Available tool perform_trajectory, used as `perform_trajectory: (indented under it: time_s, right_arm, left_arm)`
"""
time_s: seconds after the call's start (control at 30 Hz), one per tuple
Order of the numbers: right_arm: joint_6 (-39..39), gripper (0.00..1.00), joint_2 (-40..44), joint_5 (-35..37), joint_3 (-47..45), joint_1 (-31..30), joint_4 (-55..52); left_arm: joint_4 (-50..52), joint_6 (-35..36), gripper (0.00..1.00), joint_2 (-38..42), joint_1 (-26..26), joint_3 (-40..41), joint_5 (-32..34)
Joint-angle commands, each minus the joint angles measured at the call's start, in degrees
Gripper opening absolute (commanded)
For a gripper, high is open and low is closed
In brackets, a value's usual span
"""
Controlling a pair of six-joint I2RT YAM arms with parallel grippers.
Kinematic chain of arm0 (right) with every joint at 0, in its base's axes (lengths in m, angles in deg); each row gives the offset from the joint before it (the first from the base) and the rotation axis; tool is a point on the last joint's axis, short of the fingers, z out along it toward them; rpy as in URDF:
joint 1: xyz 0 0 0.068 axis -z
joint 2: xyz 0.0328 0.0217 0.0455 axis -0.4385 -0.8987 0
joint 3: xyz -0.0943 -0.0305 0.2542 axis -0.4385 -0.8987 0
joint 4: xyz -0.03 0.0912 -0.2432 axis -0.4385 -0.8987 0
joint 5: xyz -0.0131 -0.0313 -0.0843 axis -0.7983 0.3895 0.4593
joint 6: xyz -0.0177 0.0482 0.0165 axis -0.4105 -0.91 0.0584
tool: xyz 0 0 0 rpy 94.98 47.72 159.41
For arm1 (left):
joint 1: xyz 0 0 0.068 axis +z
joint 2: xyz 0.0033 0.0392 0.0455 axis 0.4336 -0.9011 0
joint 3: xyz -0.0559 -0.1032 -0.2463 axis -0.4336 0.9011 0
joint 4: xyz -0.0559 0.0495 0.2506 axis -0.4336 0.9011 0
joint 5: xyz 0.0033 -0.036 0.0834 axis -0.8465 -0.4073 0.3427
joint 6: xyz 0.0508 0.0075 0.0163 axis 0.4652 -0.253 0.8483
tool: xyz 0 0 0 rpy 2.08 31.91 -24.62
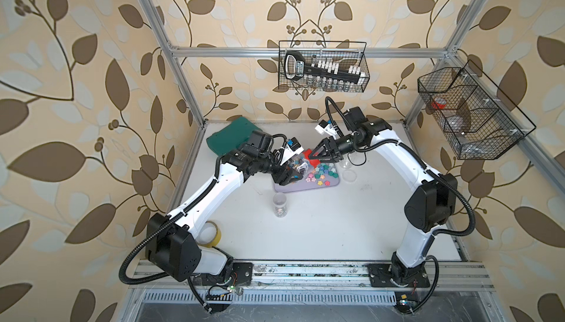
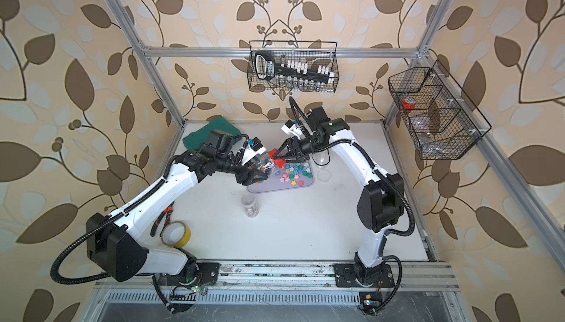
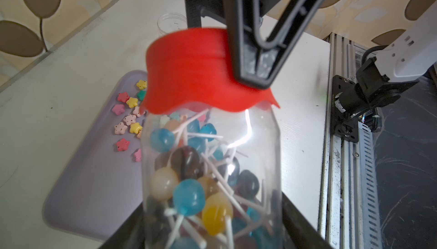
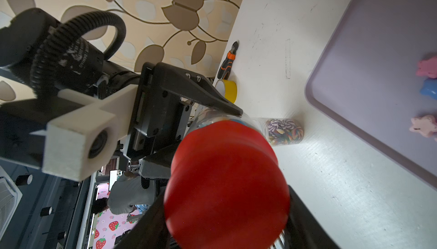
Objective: Pour the candies out of the jar
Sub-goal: Unscrew the lid from the jar.
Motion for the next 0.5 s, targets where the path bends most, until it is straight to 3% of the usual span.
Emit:
perform_trajectory:
  time_s: [0.0, 0.13, 0.47]
  right_arm:
    - [2.39, 0.53, 0.24, -0.27, 1.46, -0.1, -1.28]
    - [4.85, 0.46, 0.89, -0.42, 1.48, -0.12, -1.08]
    - [10.43, 0.32, 3.12, -0.97, -2.29, -0.03, 2.16]
  left_arm:
    - [-3.9, 0.1, 0.54, 3.11, -0.35, -0.6, -3.2]
    - [-5.41, -1.32, 0.49, 3.35, -0.34, -0.02, -4.84]
    - [-8.54, -4.38, 0.47, 1.12, -0.08, -1.1, -10.95]
